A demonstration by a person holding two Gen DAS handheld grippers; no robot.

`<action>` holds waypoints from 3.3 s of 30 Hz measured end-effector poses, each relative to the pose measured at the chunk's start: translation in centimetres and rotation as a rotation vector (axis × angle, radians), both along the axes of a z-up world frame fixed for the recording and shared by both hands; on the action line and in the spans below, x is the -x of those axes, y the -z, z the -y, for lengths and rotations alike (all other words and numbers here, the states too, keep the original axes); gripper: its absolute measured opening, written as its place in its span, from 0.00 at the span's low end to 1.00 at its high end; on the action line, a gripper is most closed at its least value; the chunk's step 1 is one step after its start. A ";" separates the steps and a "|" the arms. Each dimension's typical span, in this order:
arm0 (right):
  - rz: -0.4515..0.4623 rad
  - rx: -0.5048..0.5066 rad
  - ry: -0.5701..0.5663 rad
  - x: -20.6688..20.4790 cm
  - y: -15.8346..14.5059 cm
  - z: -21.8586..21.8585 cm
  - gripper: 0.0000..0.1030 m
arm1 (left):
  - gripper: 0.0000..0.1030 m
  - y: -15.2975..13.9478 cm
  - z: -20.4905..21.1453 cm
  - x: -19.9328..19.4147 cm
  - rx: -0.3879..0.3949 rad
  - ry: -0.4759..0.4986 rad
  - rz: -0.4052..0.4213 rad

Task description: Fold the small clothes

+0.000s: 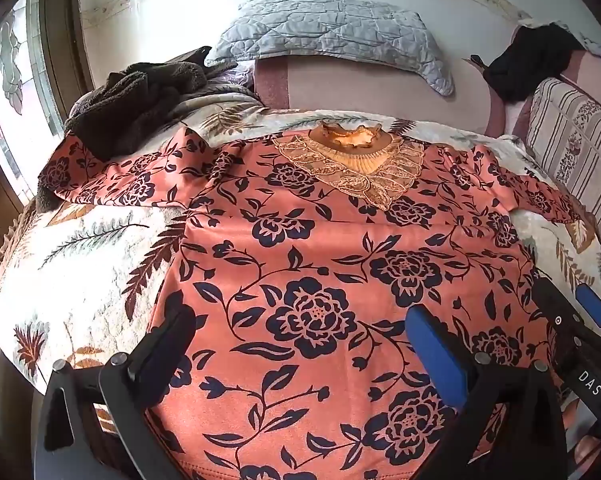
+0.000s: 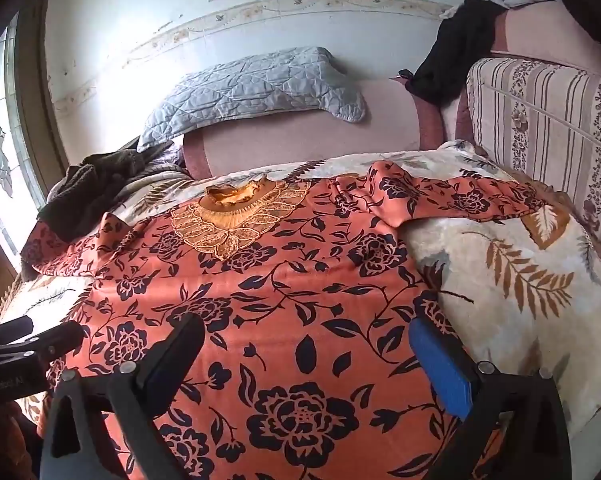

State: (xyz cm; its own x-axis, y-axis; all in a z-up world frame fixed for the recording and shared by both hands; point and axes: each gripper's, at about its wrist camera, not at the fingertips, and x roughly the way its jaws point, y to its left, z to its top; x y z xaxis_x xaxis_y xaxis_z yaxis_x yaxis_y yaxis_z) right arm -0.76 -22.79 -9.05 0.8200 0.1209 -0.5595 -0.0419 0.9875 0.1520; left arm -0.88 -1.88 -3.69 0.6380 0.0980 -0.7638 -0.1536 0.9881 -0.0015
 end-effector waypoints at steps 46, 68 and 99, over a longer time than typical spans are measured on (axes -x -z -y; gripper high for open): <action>0.029 0.022 -0.015 -0.2 -0.1 -0.4 1.00 | 1.00 0.6 -0.7 -0.1 -0.001 -0.024 -0.012; 0.025 0.022 -0.014 -0.4 0.1 -0.6 1.00 | 1.00 0.7 -0.8 -0.1 -0.004 -0.024 -0.012; 0.010 0.060 -0.001 -0.4 0.0 -0.5 1.00 | 1.00 0.7 -0.8 0.0 -0.016 -0.018 -0.012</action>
